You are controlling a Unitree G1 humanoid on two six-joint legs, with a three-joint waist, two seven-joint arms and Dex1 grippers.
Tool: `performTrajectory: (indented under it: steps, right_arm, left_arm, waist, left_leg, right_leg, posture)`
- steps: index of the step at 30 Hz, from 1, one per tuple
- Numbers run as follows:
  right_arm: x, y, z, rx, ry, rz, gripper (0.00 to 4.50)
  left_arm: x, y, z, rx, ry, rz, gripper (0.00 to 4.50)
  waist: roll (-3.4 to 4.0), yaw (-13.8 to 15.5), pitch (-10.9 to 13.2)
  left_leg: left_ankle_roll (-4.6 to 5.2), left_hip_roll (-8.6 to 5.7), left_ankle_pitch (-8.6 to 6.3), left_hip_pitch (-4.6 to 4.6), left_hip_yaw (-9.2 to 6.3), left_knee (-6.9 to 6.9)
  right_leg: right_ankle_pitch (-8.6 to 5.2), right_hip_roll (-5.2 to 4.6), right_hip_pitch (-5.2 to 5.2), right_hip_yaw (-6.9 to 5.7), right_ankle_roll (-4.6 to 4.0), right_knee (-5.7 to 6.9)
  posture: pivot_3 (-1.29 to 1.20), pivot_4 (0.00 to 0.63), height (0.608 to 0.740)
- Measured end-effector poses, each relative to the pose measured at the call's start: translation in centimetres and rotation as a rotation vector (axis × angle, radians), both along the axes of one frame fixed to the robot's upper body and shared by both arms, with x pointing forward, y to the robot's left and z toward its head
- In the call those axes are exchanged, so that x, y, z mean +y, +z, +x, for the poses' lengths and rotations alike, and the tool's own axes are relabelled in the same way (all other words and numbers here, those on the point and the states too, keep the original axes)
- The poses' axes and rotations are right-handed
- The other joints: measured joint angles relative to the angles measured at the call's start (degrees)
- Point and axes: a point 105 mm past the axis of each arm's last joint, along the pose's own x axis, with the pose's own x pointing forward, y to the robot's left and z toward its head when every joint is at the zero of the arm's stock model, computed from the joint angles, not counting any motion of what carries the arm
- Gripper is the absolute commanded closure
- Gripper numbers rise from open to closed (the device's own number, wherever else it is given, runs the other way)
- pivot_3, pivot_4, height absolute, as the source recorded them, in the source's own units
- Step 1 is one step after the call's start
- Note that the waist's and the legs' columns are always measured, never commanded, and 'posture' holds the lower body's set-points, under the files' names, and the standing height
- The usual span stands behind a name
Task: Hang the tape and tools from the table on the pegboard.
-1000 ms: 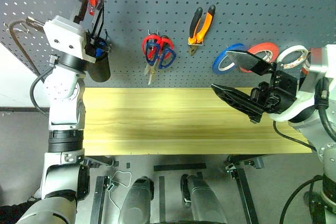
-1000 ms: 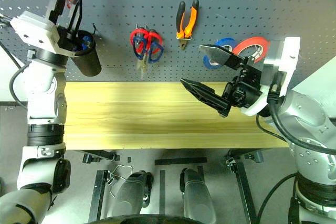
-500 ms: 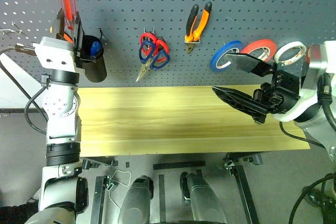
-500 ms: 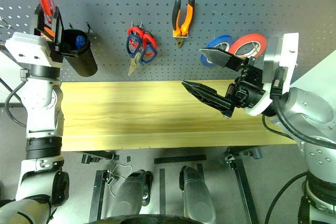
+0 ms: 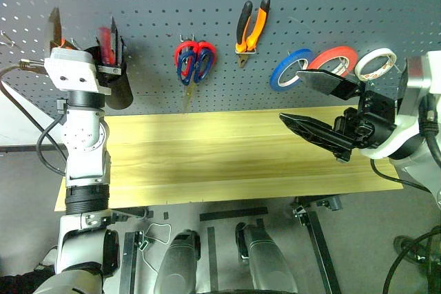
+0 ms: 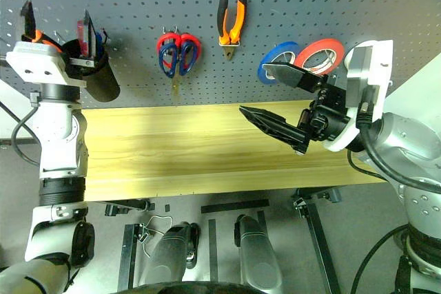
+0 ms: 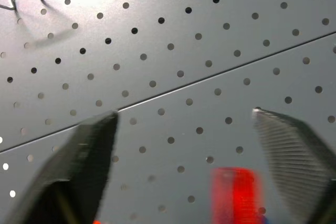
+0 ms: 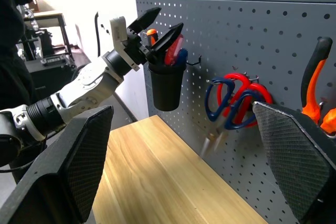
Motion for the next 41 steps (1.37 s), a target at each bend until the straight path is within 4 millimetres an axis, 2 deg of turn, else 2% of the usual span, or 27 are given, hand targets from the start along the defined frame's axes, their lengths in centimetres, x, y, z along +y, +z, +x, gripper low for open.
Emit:
performTrajectory:
  steps: [2,5,9,12,14,16,18,20,22,23,24,26,27,29,30,34,37,41]
  right_arm:
    - [-0.1,-0.1,0.1,-0.002,-0.008,-0.002,0.0]
    - [0.1,-0.1,0.4,-0.03,-0.011,0.011,0.0]
    - [0.3,-0.3,1.1,-0.069,-0.008,0.016,0.0]
    - [0.6,-0.6,1.5,-0.092,0.002,0.025,0.0]
    - [0.8,-0.8,1.6,-0.113,0.003,0.022,0.0]
    - [0.9,-0.9,1.7,-0.129,-0.001,0.027,0.0]
    - [0.9,-1.6,2.0,-0.132,-0.039,0.026,0.0]
    - [0.5,-2.5,2.8,-0.129,-0.135,0.056,0.0]
    - [-0.6,-4.4,3.8,-0.093,-0.303,0.115,0.0]
    - [-0.8,-4.7,3.9,-0.085,-0.326,0.121,0.0]
    - [-1.7,-6.4,4.5,-0.036,-0.418,0.125,0.0]
    - [-3.4,-10.2,4.0,0.04,-0.593,0.18,0.0]
    - [-4.0,-12.9,3.8,0.117,-0.647,0.167,0.0]
    - [-5.1,-17.6,3.7,0.265,-0.727,0.143,0.0]
    - [-5.7,-19.4,3.6,0.316,-0.755,0.129,0.0]
    - [-7.2,-22.8,3.2,0.38,-0.798,0.073,0.0]
    - [-8.1,-25.2,2.1,0.449,-0.804,0.03,0.0]
    - [-8.3,-26.4,1.4,0.48,-0.768,-0.005,0.0]
  left_arm:
    - [-0.7,0.5,0.1,-0.006,-0.03,0.019,0.05]
    - [-3.3,2.4,-0.1,-0.032,-0.163,0.063,0.05]
    - [-7.9,6.2,-2.3,-0.144,-0.356,0.172,0.05]
    - [-9.5,8.6,-4.0,-0.229,-0.434,0.195,0.05]
    - [-10.1,9.2,-4.8,-0.241,-0.494,0.195,0.05]
    - [-11.3,8.8,-5.3,-0.209,-0.573,0.238,0.05]
    - [-13.1,6.7,-5.6,-0.108,-0.683,0.32,0.05]
    - [-13.6,4.3,-5.0,0.023,-0.747,0.32,0.05]
    - [-13.5,-0.8,-3.7,0.246,-0.77,0.286,0.05]
    - [-13.5,-1.5,-3.5,0.274,-0.772,0.282,0.05]
    - [-13.7,-5.5,-2.8,0.429,-0.783,0.261,0.05]
    - [-13.0,-11.0,-3.0,0.581,-0.736,0.258,0.05]
    - [-12.4,-14.1,-3.0,0.674,-0.712,0.242,0.05]
    - [-11.3,-19.2,-3.1,0.849,-0.673,0.202,0.05]
    - [-11.0,-21.2,-3.4,0.911,-0.664,0.191,0.05]
    - [-10.5,-24.5,-4.5,0.997,-0.667,0.242,0.05]
    - [-9.3,-26.4,-5.5,1.044,-0.649,0.256,0.05]
    - [-8.1,-29.4,-6.7,1.151,-0.636,0.224,0.05]
  waist:
    - [-0.02,0.1,0.0]
    - [-0.09,0.4,-0.2]
    - [-0.13,0.9,-1.2]
    - [0.13,1.4,-2.9]
    - [0.27,1.7,-4.4]
    - [0.23,1.7,-6.0]
    - [0.32,1.8,-8.0]
    - [0.34,1.7,-8.9]
    - [0.52,1.5,-10.0]
    - [0.54,1.5,-10.0]
    - [0.51,1.4,-10.0]
    - [0.63,1.4,-11.7]
    - [0.85,1.3,-12.3]
    - [1.0,1.2,-12.3]
    - [1.0,1.2,-12.3]
    - [1.03,1.4,-12.3]
    - [1.27,1.5,-12.5]
    - [1.35,1.4,-12.6]
  left_leg:
    - [0.0,0.0,0.0,-0.01,-0.01,0.0]
    - [-0.02,-0.03,0.01,-0.04,-0.01,0.01]
    - [-0.16,-0.04,0.08,-0.08,0.07,-0.03]
    - [-0.37,-0.04,0.2,-0.08,0.16,-0.11]
    - [-0.37,-0.04,0.2,-0.09,0.18,-0.14]
    - [-0.37,-0.07,0.2,-0.04,0.27,-0.15]
    - [-0.35,-0.13,0.19,0.1,0.32,-0.17]
    - [0.05,-0.16,-0.03,0.8,0.36,-0.26]
    - [0.11,-0.22,-0.07,1.79,0.49,-0.51]
    - [0.15,-0.22,-0.09,2.04,0.58,-0.68]
    - [0.28,-0.23,0.02,2.67,0.73,-0.82]
    - [0.61,-0.19,-0.04,3.02,0.77,-1.23]
    - [0.76,-0.19,-0.13,3.19,0.82,-1.28]
    - [0.74,-0.26,-0.11,3.01,0.97,-1.12]
    - [0.74,-0.33,-0.11,2.93,1.05,-0.96]
    - [0.75,-0.3,-0.11,3.05,1.22,-0.95]
    - [0.76,-0.26,-0.12,3.04,1.24,-1.01]
    - [0.78,-0.26,-0.13,3.0,1.24,-1.02]
  right_leg:
    - [0.0,0.0,0.0,-0.02,0.0,0.0]
    - [0.0,-0.01,0.0,-0.04,0.01,-0.01]
    - [0.01,0.02,-0.05,-0.04,0.01,-0.1]
    - [0.01,0.08,-0.07,-0.04,0.01,-0.23]
    - [0.01,0.1,-0.05,-0.04,0.01,-0.28]
    - [0.02,0.16,0.06,-0.06,0.03,-0.37]
    - [0.05,0.2,0.29,-0.06,0.09,-0.5]
    - [0.08,0.23,0.97,-0.02,0.15,-0.68]
    - [0.06,0.25,1.89,0.1,0.17,-0.85]
    - [0.01,0.24,2.16,0.17,0.21,-0.94]
    - [-0.11,0.26,2.59,0.29,0.04,-1.04]
    - [-0.3,0.26,3.21,0.35,0.11,-1.26]
    - [-0.45,0.25,3.36,0.39,0.14,-1.27]
    - [-0.43,0.2,2.68,0.61,0.11,-0.93]
    - [-0.38,0.21,2.53,0.73,0.12,-0.77]
    - [-0.41,0.2,2.81,0.85,0.08,-0.77]
    - [-0.42,0.19,2.77,0.93,0.1,-0.8]
    - [-0.42,0.2,2.73,1.06,0.12,-0.78]
  posture:
    - [0.01,0.249,0.74]
    - [0.03,0.176,0.74]
    - [0.05,0.098,0.74]
    - [0.06,0.06,0.74]
    - [0.06,0.025,0.74]
    - [0.06,0.0,0.74]
    - [0.07,0.0,0.74]
    - [0.06,0.0,0.74]
    - [0.05,0.0,0.74]
    - [0.04,0.0,0.74]
    - [0.04,0.0,0.74]
    - [0.05,0.0,0.74]
    - [0.05,0.0,0.74]
    - [0.05,0.0,0.74]
    - [0.06,0.0,0.74]
    - [0.07,0.0,0.74]
    - [0.08,0.0,0.74]
    - [0.08,0.0,0.74]
